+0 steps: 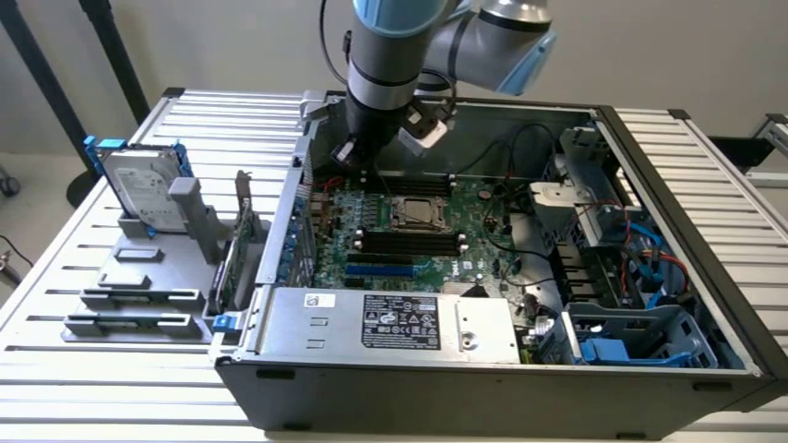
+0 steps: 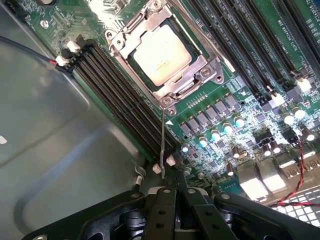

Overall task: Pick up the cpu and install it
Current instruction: 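Install the first cpu locking lever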

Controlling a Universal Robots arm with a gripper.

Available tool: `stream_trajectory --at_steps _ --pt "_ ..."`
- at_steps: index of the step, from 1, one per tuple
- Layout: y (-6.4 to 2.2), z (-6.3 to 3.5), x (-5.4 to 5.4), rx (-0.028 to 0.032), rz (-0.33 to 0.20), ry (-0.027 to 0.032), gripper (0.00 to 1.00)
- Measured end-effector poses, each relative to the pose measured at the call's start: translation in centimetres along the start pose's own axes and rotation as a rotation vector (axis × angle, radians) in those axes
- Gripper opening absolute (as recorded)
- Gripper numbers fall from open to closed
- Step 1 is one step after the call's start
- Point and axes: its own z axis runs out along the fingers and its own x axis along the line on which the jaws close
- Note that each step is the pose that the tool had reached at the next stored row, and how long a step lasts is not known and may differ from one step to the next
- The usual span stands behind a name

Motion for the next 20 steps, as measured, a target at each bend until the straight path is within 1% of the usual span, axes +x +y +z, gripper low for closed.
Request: stream_trajectory --at_steps 3,9,16,20 --pt "0.03 -0.01 0.1 -0.0039 0.009 0.0043 0.11" --pt "0.48 -0.07 0.5 -0.0071 0.012 0.0078 0.11" --pt "1.49 -0.22 1.5 -0.0105 0.014 0.0110 0.11" --pt "2.09 -0.31 2.0 -0.0137 0.014 0.0139 0.11"
